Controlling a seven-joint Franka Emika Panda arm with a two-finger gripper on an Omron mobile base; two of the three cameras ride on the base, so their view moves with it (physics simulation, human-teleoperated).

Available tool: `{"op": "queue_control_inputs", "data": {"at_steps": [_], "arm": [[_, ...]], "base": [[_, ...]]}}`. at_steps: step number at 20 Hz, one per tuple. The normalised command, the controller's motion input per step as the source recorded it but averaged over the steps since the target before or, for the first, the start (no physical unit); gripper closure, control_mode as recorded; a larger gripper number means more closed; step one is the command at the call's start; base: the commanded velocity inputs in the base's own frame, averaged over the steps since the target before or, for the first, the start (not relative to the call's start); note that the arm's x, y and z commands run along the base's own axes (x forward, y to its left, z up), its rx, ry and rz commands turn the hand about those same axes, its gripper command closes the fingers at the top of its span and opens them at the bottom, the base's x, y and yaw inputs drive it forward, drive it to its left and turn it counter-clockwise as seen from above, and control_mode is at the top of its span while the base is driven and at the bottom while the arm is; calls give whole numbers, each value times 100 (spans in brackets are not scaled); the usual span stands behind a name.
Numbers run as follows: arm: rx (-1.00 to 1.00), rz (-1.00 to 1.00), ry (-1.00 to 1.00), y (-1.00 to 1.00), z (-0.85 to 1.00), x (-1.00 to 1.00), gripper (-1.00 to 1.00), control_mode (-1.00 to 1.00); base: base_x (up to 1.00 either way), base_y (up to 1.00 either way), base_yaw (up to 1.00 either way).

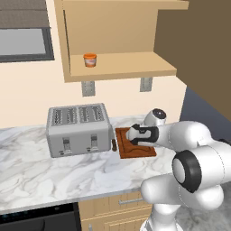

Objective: Pick the bread, place it on the cutting board, pick the jam, place it on the counter, and close the cabinet.

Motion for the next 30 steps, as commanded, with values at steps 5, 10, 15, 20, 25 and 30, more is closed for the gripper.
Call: {"op": "queue_control_inputs", "data": {"at_steps": [5, 10, 15, 20, 25, 30], "arm": [[0, 0, 0, 0, -19, 15, 100, -100], [0, 0, 0, 0, -23, 8, 100, -100], [0, 0, 0, 0, -21, 5, 100, -100], [0, 0, 0, 0, -5, 0, -100, -100], [0, 0, 0, 0, 0, 0, -100, -100], [0, 0, 0, 0, 0, 0, -100, -100]], "base": [[0, 0, 0], [0, 0, 0], [0, 0, 0], [0, 0, 0], [0, 0, 0], [0, 0, 0]]}}
